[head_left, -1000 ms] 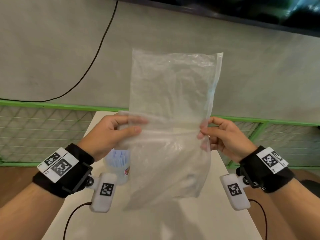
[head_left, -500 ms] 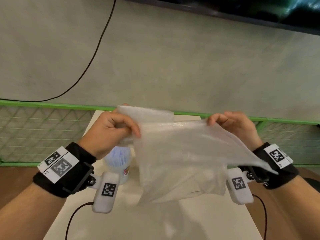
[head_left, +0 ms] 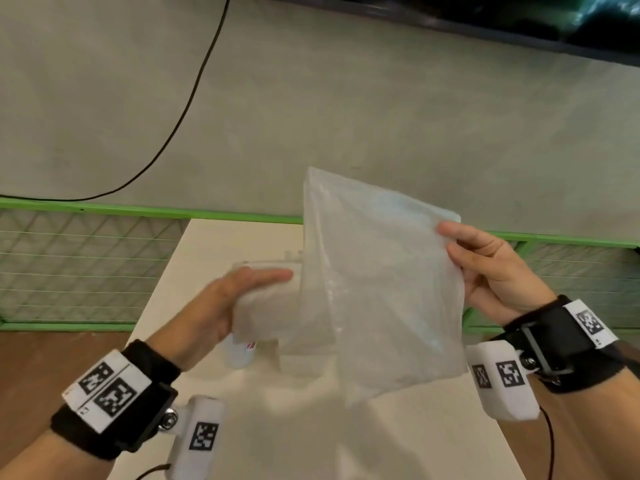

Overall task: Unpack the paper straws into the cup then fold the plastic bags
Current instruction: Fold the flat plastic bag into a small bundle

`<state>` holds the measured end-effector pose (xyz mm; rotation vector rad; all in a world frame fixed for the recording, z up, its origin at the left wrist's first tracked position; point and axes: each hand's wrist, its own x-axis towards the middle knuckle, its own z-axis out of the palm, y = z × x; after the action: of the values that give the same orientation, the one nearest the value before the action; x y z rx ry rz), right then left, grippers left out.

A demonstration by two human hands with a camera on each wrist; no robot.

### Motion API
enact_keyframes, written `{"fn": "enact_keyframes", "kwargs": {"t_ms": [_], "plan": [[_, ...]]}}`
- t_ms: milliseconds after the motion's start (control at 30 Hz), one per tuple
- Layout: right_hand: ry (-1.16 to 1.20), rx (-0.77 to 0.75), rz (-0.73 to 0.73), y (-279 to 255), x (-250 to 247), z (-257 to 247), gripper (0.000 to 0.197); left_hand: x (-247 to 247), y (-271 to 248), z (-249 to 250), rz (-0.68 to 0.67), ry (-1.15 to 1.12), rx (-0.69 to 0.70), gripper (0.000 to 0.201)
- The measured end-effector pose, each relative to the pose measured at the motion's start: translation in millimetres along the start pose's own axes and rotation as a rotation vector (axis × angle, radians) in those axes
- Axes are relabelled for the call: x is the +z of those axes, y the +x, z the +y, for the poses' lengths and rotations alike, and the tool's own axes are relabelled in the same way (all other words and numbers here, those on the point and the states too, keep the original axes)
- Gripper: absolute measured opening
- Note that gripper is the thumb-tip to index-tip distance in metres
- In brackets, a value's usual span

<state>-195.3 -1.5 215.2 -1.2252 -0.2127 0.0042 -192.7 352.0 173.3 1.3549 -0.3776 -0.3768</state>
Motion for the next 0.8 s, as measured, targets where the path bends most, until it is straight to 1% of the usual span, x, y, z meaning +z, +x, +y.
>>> {"fn": "enact_keyframes", "kwargs": {"t_ms": [67, 133, 167, 233, 267, 300, 367, 400, 433, 500, 567, 600, 667, 733, 800], "plan": [[-0.038, 0.026, -0.034, 2, 4, 2, 0.055, 9, -2, -1, -0.139, -0.060, -0.091, 0.088], [-0.088, 0.058, -0.075, 1, 8, 1, 0.064, 19, -1, 4, -0.225, -0.114, -0.133, 0.089], [-0.132, 0.071, -0.098, 0, 10, 0, 0.069, 22, 0, 5, -0.247, -0.138, -0.140, 0.092], [-0.226, 0.092, -0.136, -1, 14, -3, 0.081, 26, -1, 8, -0.251, -0.180, -0.152, 0.101], [-0.271, 0.105, -0.152, -2, 15, -5, 0.087, 28, -1, 8, -0.239, -0.188, -0.162, 0.099], [-0.320, 0.120, -0.165, -3, 17, -6, 0.092, 30, -1, 8, -0.224, -0.169, -0.173, 0.089], [-0.439, 0.132, -0.184, -4, 19, -8, 0.098, 31, 0, 8, -0.219, -0.114, -0.181, 0.055], [-0.498, 0.124, -0.194, -5, 21, -10, 0.099, 31, 1, 7, -0.218, -0.105, -0.181, 0.044], [-0.542, 0.115, -0.205, -6, 22, -11, 0.100, 29, 2, 6, -0.215, -0.108, -0.184, 0.040], [-0.556, 0.110, -0.237, -8, 21, -15, 0.102, 23, 3, 4, -0.198, -0.117, -0.185, 0.042], [-0.506, 0.087, -0.258, -7, 19, -17, 0.104, 19, 4, 2, -0.171, -0.127, -0.165, 0.044], [-0.445, 0.049, -0.267, -6, 18, -17, 0.104, 19, 5, 2, -0.157, -0.140, -0.145, 0.044], [-0.193, -0.022, -0.264, -4, 12, -9, 0.104, 21, 7, 2, -0.118, -0.164, -0.082, 0.046], [0.140, 0.013, -0.231, -6, 7, 9, 0.107, 26, 10, -1, -0.058, -0.188, 0.000, 0.049], [0.370, 0.134, -0.184, -13, 9, 41, 0.116, 32, 12, -3, -0.006, -0.210, 0.077, 0.052]]}}
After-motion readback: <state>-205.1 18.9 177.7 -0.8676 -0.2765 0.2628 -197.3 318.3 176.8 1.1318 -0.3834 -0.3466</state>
